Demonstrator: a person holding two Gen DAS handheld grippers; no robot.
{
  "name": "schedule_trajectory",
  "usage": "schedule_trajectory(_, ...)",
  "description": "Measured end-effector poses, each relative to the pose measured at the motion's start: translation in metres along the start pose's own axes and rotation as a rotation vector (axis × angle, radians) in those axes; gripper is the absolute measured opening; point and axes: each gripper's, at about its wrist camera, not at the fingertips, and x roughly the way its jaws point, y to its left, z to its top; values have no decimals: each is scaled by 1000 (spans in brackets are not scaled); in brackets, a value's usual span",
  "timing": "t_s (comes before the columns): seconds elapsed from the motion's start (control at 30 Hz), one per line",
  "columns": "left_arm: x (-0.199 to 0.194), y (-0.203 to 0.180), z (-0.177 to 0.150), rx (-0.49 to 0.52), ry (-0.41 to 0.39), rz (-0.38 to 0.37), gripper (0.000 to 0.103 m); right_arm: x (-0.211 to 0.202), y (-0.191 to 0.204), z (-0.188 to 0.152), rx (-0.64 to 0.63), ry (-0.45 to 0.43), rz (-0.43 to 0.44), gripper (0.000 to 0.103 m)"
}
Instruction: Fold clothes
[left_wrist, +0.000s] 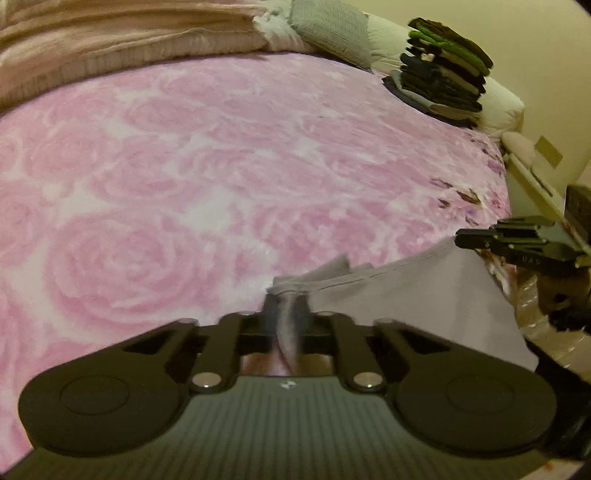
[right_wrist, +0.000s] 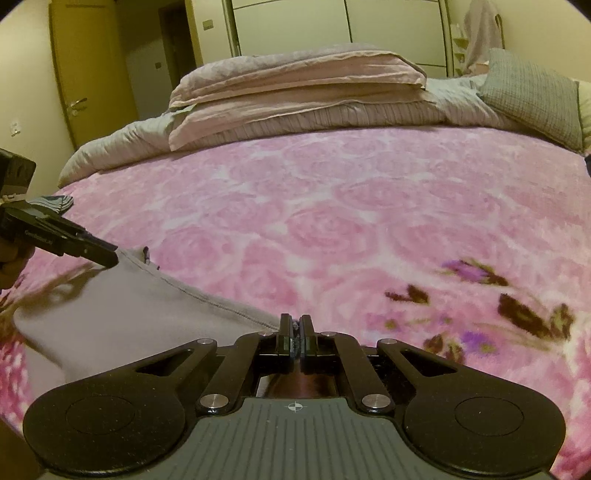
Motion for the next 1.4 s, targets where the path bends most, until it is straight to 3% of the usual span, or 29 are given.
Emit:
schedule_trajectory(0.13,-14,-14,10,70,-91,21,2,-9,2,5,-8,-32,-16,0)
schedule_trajectory(0.3,19,-5,9,80,16,41,5,10,-4,2,4,32,-32,0)
schedule_trajectory(0.4,12,-2,8,68,0,89,18,6,-7,3,7,19,-66,0)
schedule_trajectory(0.5,-7,-3,3,72,-3,169,17,-6,-13,4,35,19,-129,0)
schedule_trajectory(0.57,-23,-7,-2,82,-10,192,16,-21,-11,4,61,3,-114,0)
schedule_trajectory(0.67,-51,-25,-18,87,-39,144,16,-37,12,1,39,-7,-11,0)
schedule_trajectory(0.73,-60,-41,-32,93,-40,70,17,-35,34,-5,23,19,90,0)
schedule_trajectory(0.83,-52,-58,-55,146,26,97,19,-19,59,-20,-17,119,196,1)
schedule_trajectory(0.93,-53,-54,-75,148,51,139,28,-20,67,-28,-63,151,183,2)
schedule_trajectory(1.0,-63,-52,-76,121,53,168,27,-30,70,-23,-87,188,133,3)
schedule_trajectory(1.07,-75,-64,-75,188,40,218,24,-43,79,-21,-132,191,87,12)
schedule_trajectory(1.17,-88,-81,-73,244,-8,205,24,-55,94,-18,-147,147,169,30)
schedule_trajectory(1.27,-78,-92,-79,266,27,199,24,-41,115,-26,-171,172,202,31)
schedule_trajectory(1.33,-66,-97,-86,313,78,226,25,-27,120,-35,-181,249,167,31)
schedule_trajectory(1.4,-72,-107,-91,373,71,258,25,-35,126,-37,-227,243,133,32)
